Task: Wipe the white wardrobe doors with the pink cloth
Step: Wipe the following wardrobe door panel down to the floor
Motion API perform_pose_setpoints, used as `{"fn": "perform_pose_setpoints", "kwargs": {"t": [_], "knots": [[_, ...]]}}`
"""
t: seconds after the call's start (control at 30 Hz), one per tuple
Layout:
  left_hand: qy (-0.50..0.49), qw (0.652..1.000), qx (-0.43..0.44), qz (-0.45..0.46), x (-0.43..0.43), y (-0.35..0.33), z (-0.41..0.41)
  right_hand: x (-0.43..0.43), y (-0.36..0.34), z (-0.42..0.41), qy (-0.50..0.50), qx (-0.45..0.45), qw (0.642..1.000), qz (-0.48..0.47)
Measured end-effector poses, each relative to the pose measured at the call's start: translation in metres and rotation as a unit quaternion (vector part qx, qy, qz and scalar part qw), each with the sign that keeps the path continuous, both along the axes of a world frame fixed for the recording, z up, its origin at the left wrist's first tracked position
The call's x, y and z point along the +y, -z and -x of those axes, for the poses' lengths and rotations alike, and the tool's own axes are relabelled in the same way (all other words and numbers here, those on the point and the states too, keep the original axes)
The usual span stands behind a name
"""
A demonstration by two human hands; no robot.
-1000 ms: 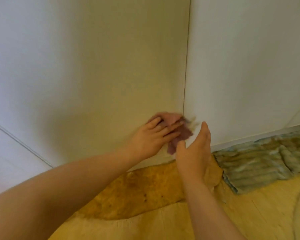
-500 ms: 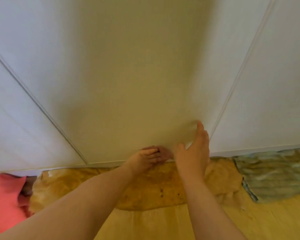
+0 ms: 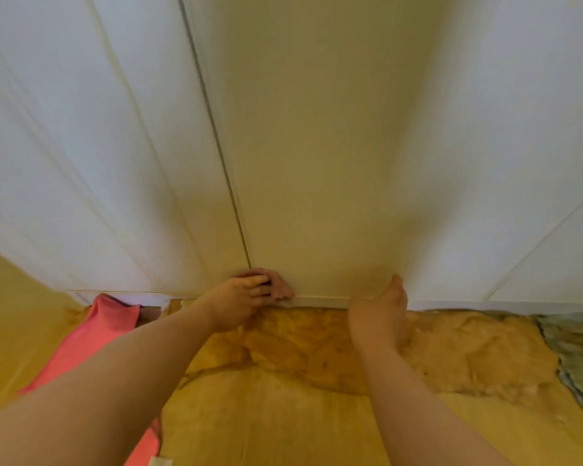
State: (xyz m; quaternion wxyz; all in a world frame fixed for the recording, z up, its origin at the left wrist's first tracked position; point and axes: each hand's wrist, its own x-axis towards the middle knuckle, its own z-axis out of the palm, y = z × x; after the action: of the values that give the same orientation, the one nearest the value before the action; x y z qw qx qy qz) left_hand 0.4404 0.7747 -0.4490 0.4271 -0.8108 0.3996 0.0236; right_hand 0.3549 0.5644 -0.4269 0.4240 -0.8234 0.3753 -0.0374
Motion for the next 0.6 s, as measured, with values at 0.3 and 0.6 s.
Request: {"fn": "perform_pose_setpoints", "kwargs": {"t": [0.3,0.6], "knots": [[-0.160,0.951,0.166,0.204,-0.010,-0.018,0.041,0.058,-0.002,0.010,-0.160,0.153,0.975,0.019],[-0.395,0.761,0.322,0.402,-0.002,-0.085,0.025,0.097,-0.056,-0.017,-0.231,0.218,0.947,-0.053]]}}
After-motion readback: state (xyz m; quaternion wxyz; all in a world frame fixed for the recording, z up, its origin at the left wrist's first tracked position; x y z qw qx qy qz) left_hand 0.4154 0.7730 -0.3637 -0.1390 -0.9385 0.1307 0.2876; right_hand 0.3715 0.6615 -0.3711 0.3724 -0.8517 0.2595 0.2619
